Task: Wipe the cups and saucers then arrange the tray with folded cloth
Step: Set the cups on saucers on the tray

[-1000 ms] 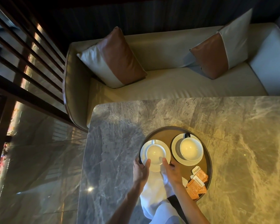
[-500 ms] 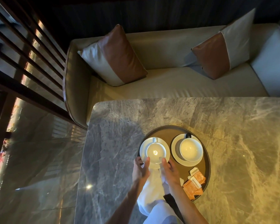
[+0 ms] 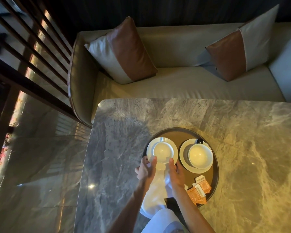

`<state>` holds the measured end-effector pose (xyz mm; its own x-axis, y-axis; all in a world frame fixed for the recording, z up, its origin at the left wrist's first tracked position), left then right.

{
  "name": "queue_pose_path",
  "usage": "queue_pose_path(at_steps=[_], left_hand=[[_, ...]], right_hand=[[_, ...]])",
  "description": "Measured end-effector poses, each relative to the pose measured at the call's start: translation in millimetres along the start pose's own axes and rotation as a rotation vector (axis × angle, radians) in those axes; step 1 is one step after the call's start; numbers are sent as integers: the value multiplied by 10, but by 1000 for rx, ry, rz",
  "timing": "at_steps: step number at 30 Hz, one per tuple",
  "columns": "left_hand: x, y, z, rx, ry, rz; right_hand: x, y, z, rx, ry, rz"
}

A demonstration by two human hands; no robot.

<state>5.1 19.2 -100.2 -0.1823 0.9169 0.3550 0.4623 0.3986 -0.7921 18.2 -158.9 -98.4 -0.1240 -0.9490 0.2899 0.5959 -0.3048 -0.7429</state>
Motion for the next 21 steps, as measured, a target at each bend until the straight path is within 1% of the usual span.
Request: queue_pose_path(at_steps=[6,9,11,16,21], left_hand=[[-66,83,-96,-59,-18,55],[-116,78,-146,-70,-166,84],[-119,75,-143,-53,-215,81],[-123,64,-119,-52,-190,59],[-108,45,-171,-83,-188,74]], right_hand=[[-22,2,-13,-45,9,20],[-9,6,-15,-52,23,7],[9,13,-24,-60,55,-8],[0,45,-19,-77,129,-15],[-19,42,-2,-52,136,2]])
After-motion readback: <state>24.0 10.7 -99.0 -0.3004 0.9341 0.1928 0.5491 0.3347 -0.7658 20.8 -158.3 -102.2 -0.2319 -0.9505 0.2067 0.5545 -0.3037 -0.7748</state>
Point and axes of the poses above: each hand's wrist, its own y-axis towards the middle knuckle, its own x-axis out of the back of the hand, z = x × y, the point moved 10 cm from there along y, towards the middle knuckle, and after that the axes turned 2 degrees about -y, right-handed, at the moved point
